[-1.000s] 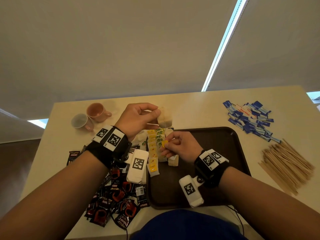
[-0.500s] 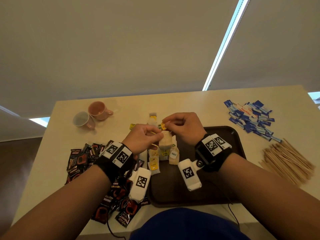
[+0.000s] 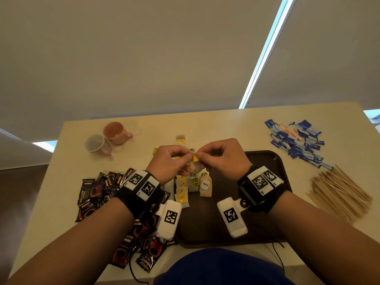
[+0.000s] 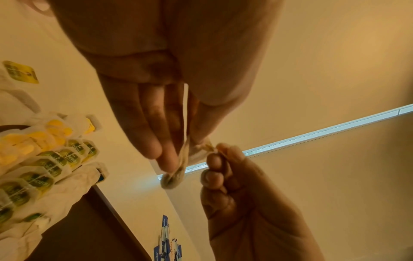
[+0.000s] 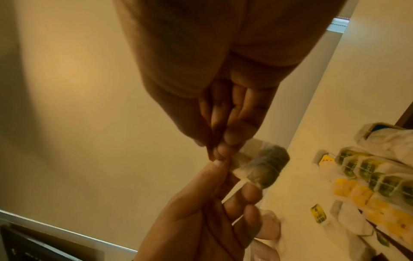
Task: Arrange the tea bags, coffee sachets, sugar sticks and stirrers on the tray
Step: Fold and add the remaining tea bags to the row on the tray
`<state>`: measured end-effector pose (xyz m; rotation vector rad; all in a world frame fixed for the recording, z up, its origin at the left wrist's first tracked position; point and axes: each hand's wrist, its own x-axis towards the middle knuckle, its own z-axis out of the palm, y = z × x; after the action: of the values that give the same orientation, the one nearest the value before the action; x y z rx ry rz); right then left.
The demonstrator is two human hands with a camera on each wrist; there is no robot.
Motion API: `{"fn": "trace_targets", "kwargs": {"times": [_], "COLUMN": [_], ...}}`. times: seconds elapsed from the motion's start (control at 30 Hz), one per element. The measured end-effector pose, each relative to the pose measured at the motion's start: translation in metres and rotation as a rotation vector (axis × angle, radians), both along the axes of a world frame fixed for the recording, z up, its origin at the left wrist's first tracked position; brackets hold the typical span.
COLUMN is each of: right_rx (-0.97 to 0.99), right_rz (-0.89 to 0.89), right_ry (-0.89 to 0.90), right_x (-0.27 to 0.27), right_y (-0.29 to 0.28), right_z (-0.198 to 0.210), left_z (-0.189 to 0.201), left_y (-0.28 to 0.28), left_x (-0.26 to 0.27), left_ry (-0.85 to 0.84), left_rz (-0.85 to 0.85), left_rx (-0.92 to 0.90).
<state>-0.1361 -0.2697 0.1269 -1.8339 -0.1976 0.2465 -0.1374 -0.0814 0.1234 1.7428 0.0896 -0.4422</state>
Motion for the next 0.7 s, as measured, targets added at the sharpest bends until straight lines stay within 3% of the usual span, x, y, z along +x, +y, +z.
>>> {"fn": "trace_targets", "kwargs": {"times": [0.4,0.7], "right_rx": [-0.242,-0.296], "right_rz": [0.034,0.028], "right_ry": [-0.031,-0.003], "right_x": [0.002,0.004], "right_y": [-0.006,-0.006], "right_z": [-0.006,-0.009], "left_z": [-0.01,-0.016], "left_y": [0.004,0.004], "left_x": [0.007,0.008], "left_ry": [-0.102,-0.064], "left_rz": [-0.133,-0.14], "left_rx": [0.181,0.155]}}
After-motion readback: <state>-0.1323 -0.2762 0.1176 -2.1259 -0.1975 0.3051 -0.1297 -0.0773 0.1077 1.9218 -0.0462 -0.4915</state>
